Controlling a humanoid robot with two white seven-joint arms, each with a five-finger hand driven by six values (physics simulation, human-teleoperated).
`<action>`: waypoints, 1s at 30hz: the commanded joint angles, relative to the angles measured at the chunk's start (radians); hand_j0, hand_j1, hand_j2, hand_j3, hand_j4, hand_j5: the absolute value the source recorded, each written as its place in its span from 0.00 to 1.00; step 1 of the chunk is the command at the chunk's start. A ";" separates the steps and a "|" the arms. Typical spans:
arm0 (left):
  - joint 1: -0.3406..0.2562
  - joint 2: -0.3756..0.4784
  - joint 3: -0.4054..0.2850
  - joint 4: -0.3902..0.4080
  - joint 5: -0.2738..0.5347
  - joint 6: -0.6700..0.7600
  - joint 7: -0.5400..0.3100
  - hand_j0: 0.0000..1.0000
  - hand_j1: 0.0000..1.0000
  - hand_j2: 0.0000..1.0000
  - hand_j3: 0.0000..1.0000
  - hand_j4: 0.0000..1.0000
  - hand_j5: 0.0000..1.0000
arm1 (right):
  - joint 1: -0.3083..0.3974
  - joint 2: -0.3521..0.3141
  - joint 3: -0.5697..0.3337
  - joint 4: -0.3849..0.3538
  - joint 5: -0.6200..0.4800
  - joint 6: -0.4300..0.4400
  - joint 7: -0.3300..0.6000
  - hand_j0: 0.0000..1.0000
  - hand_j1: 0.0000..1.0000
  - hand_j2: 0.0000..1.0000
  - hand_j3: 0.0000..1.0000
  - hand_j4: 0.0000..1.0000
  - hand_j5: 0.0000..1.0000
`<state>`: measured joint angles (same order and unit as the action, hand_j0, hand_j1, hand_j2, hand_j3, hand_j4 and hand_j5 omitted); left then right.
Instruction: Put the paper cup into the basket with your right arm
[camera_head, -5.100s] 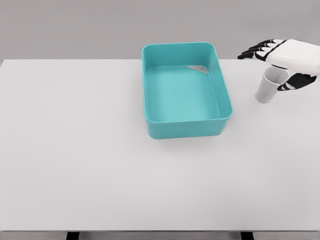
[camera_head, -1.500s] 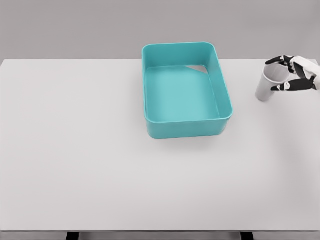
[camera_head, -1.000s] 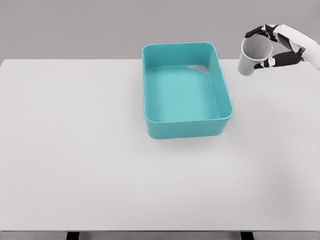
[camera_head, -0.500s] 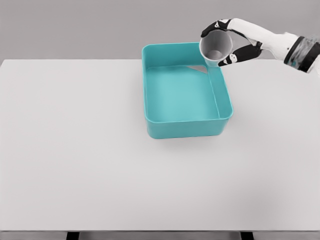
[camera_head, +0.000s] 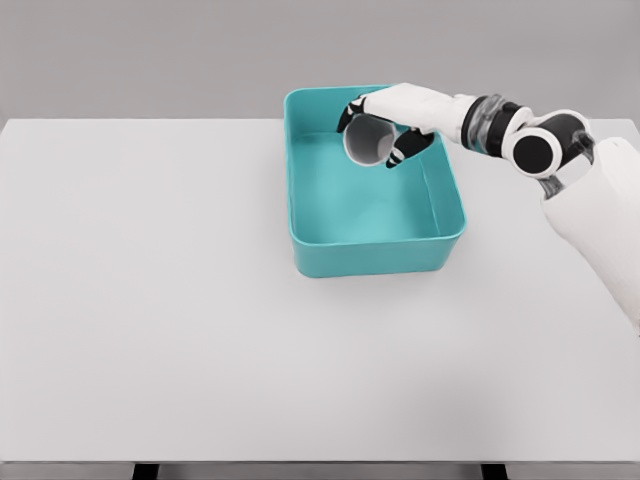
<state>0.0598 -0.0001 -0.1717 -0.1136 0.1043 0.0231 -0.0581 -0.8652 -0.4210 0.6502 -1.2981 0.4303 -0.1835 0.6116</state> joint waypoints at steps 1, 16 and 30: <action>0.000 0.000 0.000 0.000 0.000 0.000 0.000 1.00 1.00 1.00 1.00 1.00 1.00 | 0.000 0.011 0.043 0.008 0.058 0.019 -0.001 0.68 0.68 0.68 0.68 0.68 0.68; 0.000 0.000 0.000 0.000 0.000 0.000 0.000 1.00 1.00 1.00 1.00 1.00 1.00 | -0.034 0.056 0.124 0.057 0.122 0.016 -0.001 1.00 1.00 1.00 1.00 1.00 1.00; 0.000 0.000 0.000 0.000 0.000 0.000 0.000 1.00 1.00 1.00 1.00 1.00 1.00 | 0.181 -0.231 -0.441 -0.102 -0.620 -0.100 -0.001 1.00 1.00 1.00 1.00 1.00 1.00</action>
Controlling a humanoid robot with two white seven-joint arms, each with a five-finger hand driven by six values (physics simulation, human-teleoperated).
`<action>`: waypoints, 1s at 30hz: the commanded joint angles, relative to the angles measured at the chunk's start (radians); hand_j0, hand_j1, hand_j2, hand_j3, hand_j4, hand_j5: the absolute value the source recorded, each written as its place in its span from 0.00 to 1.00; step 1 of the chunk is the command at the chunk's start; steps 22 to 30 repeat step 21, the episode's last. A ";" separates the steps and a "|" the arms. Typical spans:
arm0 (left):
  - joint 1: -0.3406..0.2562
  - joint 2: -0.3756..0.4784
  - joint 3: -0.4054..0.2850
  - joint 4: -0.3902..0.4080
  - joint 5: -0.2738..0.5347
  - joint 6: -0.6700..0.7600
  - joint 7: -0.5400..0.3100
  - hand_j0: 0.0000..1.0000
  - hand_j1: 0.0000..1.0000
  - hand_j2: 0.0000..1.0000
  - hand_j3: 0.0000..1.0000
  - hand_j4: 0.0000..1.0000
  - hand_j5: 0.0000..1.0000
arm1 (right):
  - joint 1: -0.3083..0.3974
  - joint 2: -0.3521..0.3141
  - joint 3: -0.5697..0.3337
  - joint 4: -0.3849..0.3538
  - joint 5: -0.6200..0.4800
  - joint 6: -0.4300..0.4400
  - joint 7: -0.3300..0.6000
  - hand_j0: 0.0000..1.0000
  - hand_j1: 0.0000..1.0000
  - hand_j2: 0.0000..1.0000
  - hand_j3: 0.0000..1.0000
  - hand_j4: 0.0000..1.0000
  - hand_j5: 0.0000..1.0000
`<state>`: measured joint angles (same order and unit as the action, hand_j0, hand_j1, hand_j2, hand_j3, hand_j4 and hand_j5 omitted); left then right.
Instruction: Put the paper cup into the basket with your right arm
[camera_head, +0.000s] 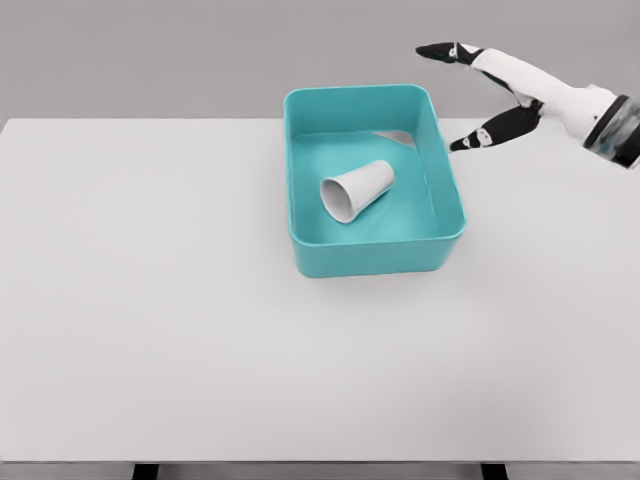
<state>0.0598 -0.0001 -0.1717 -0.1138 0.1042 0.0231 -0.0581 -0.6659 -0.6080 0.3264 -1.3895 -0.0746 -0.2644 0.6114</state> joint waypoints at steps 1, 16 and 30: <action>0.000 0.000 0.000 0.000 0.000 0.000 0.000 1.00 1.00 1.00 1.00 1.00 1.00 | 0.005 -0.064 -0.136 -0.010 -0.125 -0.018 -0.001 1.00 1.00 1.00 1.00 1.00 1.00; 0.000 0.000 0.000 0.000 0.000 0.000 0.000 1.00 1.00 1.00 1.00 1.00 1.00 | 0.278 -0.121 -0.239 0.030 -0.106 -0.024 -0.001 1.00 1.00 1.00 1.00 1.00 1.00; 0.000 0.000 0.000 0.000 0.000 0.000 0.000 1.00 1.00 1.00 1.00 1.00 1.00 | 0.278 -0.127 -0.234 0.027 -0.102 -0.021 -0.001 1.00 1.00 1.00 1.00 1.00 1.00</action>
